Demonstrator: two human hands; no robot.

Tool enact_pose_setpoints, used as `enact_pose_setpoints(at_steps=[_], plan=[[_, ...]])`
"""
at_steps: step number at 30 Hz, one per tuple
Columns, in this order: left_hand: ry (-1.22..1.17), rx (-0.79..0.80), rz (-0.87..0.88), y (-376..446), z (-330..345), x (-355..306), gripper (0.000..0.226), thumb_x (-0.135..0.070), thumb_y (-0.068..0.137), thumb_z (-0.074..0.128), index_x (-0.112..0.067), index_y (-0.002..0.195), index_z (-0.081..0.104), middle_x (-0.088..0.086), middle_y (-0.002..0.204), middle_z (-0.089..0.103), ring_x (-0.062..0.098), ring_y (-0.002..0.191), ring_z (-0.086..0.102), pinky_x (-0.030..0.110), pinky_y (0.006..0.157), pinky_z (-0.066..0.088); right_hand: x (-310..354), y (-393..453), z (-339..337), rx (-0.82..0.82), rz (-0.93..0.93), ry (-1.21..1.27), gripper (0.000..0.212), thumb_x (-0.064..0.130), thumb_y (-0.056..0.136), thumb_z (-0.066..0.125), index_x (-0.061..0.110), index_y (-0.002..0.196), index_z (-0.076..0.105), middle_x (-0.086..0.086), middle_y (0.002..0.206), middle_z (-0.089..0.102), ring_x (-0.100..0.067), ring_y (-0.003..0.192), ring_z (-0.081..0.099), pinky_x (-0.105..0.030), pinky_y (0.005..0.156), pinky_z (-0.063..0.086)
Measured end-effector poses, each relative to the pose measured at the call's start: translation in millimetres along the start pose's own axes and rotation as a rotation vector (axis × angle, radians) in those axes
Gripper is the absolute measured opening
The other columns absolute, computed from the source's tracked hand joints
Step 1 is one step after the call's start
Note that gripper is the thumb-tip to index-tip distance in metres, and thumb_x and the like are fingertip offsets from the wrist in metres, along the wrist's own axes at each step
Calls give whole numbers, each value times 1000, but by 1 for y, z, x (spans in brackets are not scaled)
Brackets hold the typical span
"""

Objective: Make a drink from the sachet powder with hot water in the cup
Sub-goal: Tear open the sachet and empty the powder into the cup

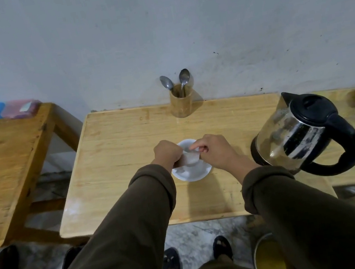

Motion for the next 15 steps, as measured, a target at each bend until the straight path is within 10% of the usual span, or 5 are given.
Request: enact_pose_setpoints(at_steps=[5,10,15], plan=[[-355,126,-95,8,2,-6,23,-11,98,47,0,79,52,15,78,57,28,69,67,31,61,59,-10,7,-4,-55,79,40,33,-1,85,50,13,101,75,-17,103,66,-29,98,61,-19,76,36],[-528,181,-87,3,-8,-4,10,-1,98,43,-1,94,52,10,79,60,8,32,62,21,41,54,-15,9,-6,-65,112,110,25,1,85,57,10,98,76,-14,104,68,-27,101,61,-23,86,43],[-566,178,-104,-4,-20,9,31,-1,102,35,8,129,47,21,85,61,16,40,64,20,42,54,-20,13,-6,-52,171,69,40,16,85,62,16,49,43,-6,72,49,-22,76,47,-26,66,35]])
Point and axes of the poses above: each hand's wrist, its own y-axis towards the middle knuckle, its own z-axis out of the palm, x = y × z, the point moved 5 cm from there along y, towards the middle knuckle
